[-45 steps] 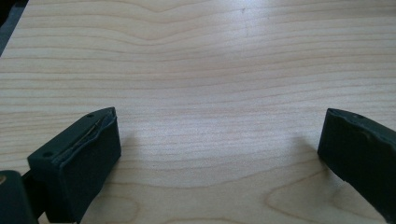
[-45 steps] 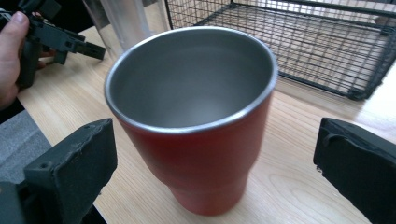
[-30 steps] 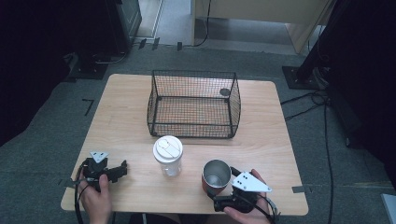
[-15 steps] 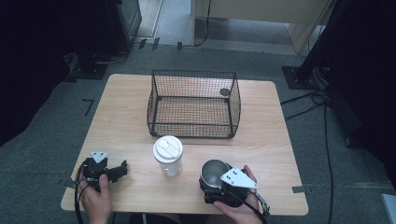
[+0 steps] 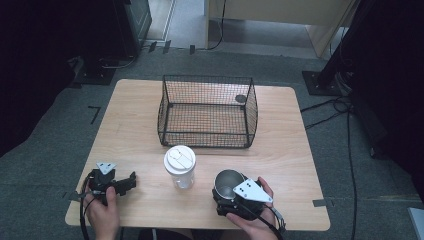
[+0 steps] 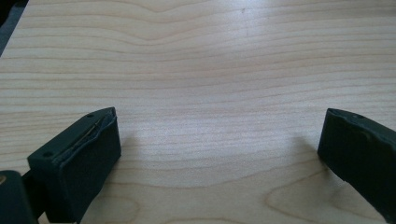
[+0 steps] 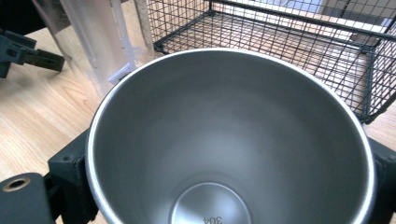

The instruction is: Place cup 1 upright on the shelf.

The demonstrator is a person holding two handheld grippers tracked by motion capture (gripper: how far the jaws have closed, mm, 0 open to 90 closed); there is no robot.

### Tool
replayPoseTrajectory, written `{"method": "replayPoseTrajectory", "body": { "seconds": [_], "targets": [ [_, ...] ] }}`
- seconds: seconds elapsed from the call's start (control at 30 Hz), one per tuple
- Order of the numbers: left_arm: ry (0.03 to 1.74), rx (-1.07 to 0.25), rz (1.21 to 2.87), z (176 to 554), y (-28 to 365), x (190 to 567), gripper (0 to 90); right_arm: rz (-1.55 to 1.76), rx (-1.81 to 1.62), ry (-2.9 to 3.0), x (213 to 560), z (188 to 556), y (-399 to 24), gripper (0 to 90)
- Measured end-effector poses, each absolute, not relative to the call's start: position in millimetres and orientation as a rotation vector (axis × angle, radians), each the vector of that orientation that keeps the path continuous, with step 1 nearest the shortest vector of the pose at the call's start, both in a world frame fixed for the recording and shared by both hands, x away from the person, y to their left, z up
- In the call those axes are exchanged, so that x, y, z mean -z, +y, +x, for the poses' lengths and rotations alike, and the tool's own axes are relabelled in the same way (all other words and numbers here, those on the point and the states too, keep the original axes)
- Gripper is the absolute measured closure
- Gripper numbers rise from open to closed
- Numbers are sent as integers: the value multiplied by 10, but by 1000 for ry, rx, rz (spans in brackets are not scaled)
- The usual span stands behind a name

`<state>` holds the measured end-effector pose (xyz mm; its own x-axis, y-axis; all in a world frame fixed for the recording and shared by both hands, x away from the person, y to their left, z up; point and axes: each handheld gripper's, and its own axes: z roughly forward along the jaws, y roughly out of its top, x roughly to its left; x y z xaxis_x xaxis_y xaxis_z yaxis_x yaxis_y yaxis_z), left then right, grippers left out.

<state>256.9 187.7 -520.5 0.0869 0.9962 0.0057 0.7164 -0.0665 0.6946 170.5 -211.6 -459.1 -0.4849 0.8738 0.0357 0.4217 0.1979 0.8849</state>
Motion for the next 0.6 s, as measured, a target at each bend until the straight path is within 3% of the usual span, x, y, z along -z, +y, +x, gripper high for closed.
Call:
{"method": "replayPoseTrajectory", "body": {
  "seconds": [0.6],
  "targets": [
    [1682, -686, 1841, 2569, 1878, 5205, 1, 1180, -1285, 1920, 4324, 1782, -2134, 72]
  ]
}}
